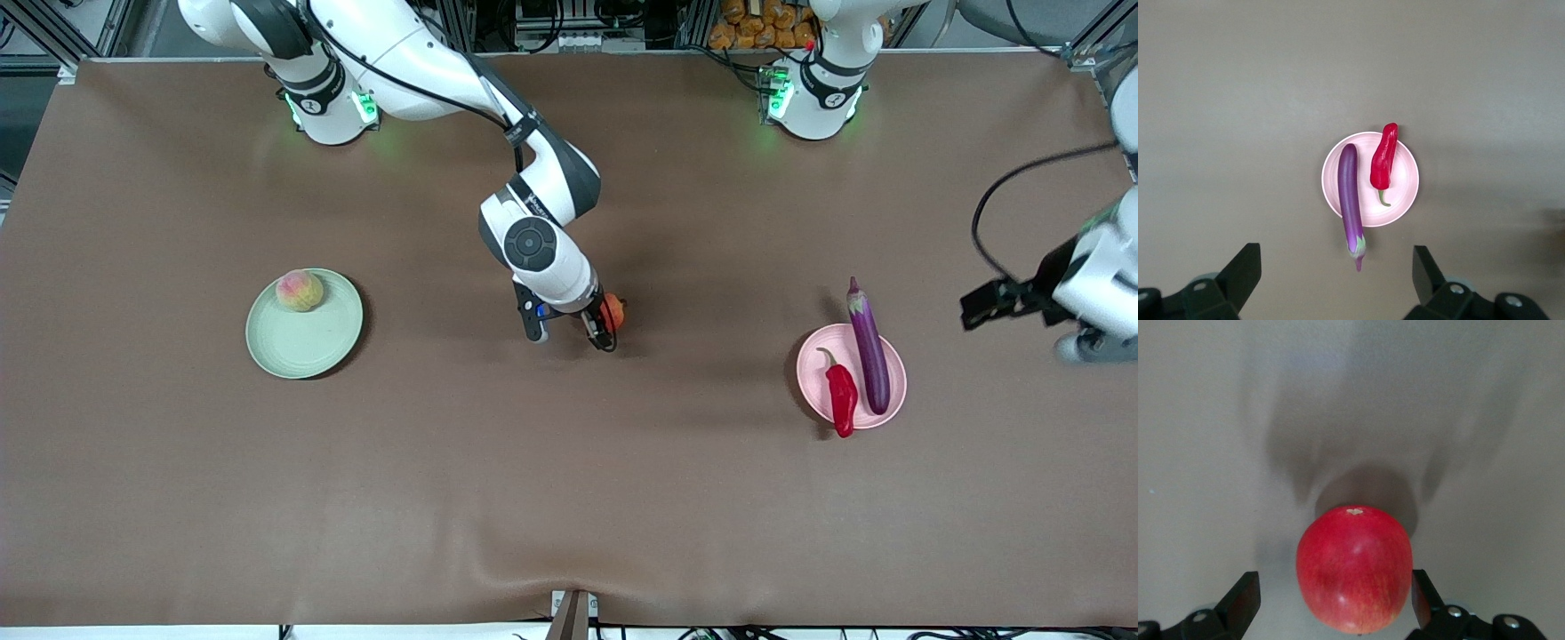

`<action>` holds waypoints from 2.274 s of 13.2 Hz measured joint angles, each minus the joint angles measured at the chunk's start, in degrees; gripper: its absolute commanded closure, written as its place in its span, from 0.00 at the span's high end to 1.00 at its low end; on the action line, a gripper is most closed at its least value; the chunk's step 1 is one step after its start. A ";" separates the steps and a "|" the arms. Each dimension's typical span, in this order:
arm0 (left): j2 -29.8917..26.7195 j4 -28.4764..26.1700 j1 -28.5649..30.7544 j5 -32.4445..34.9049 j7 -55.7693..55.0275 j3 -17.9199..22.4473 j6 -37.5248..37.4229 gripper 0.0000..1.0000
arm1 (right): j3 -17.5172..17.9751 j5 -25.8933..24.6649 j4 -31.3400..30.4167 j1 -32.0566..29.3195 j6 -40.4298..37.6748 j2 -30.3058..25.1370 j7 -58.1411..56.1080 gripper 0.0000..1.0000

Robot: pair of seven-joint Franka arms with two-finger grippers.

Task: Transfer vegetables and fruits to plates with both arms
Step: 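Carry the red apple with the right gripper onto the green plate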

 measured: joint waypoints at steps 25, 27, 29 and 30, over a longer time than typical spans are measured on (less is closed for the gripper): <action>-10.79 -1.43 -14.37 -5.28 0.04 15.46 -10.04 1.00 | -4.18 -12.69 -14.54 -34.32 -36.34 -19.47 -75.49 0.00; -10.80 -1.43 -14.33 -5.28 0.04 15.52 -10.04 1.00 | -6.09 -12.88 -21.13 -34.54 -28.40 -20.28 -80.20 0.00; -10.88 -1.43 -14.33 -5.28 0.04 15.52 -10.04 1.00 | -6.58 -12.92 -25.67 -34.54 -21.77 -20.28 -81.94 0.00; -10.94 -1.42 -14.33 -5.28 0.04 15.52 -10.04 1.00 | -6.59 -12.92 -27.22 -34.54 -19.53 -20.28 -82.29 0.00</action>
